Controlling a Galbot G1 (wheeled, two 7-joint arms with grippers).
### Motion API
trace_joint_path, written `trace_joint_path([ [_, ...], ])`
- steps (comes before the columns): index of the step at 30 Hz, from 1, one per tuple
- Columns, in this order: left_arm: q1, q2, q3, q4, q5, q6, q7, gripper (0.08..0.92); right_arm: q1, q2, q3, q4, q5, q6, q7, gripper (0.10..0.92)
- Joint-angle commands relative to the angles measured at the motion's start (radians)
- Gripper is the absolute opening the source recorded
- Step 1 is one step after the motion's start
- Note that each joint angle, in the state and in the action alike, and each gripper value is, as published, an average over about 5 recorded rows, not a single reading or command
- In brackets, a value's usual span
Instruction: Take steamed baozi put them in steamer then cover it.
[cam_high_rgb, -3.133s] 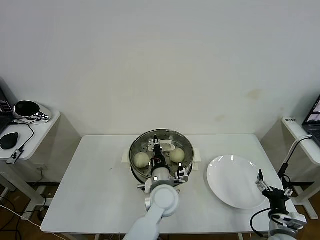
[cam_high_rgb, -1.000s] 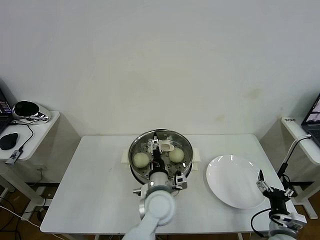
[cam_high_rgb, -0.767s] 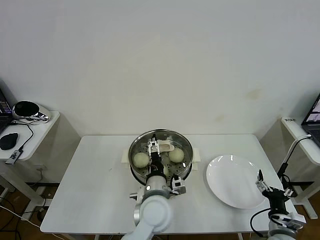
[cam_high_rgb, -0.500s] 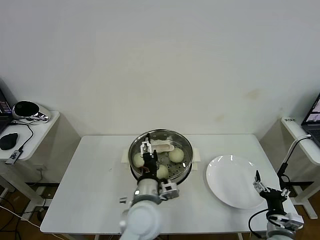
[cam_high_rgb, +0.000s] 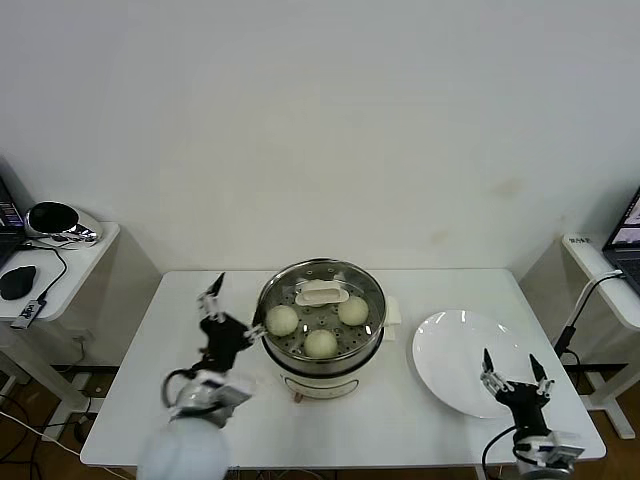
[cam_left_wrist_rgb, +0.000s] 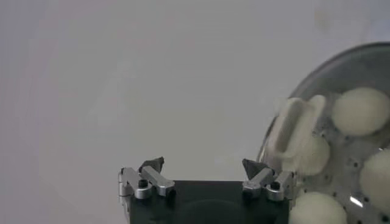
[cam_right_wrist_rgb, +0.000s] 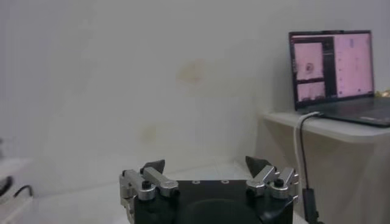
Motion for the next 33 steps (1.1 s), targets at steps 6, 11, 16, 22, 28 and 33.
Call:
trace_joint_path([
  [6, 0.35, -0.026, -0.37, 0.14, -0.661, -0.294, -0.158, 0.823, -0.159, 0.021, -0.175, 0.072, -0.102, -0.019, -0.011, 0.823],
  [11, 0.368, -0.026, -0.369, 0.14, -0.699, -0.246, -0.149, 0.823, -0.161, 0.008, -0.192, 0.061, -0.108, -0.025, -0.011, 0.823],
  [16, 0.385, -0.029, -0.363, 0.116, -0.72, -0.215, -0.138, 0.823, -0.158, -0.003, -0.177, 0.064, -0.116, -0.022, -0.016, 0.823],
  [22, 0.393, -0.03, -0.353, 0.096, -0.723, -0.207, -0.129, 0.823, -0.159, -0.009, -0.153, 0.072, -0.117, -0.022, -0.025, 0.823],
  [28, 0.394, -0.039, -0.349, 0.076, -0.731, -0.202, -0.122, 0.823, -0.161, -0.001, -0.141, 0.082, -0.134, -0.01, -0.053, 0.823],
  [33, 0.399, -0.044, -0.356, 0.065, -0.743, -0.203, -0.121, 0.823, -0.148, 0.017, -0.126, 0.096, -0.14, -0.024, -0.052, 0.823],
])
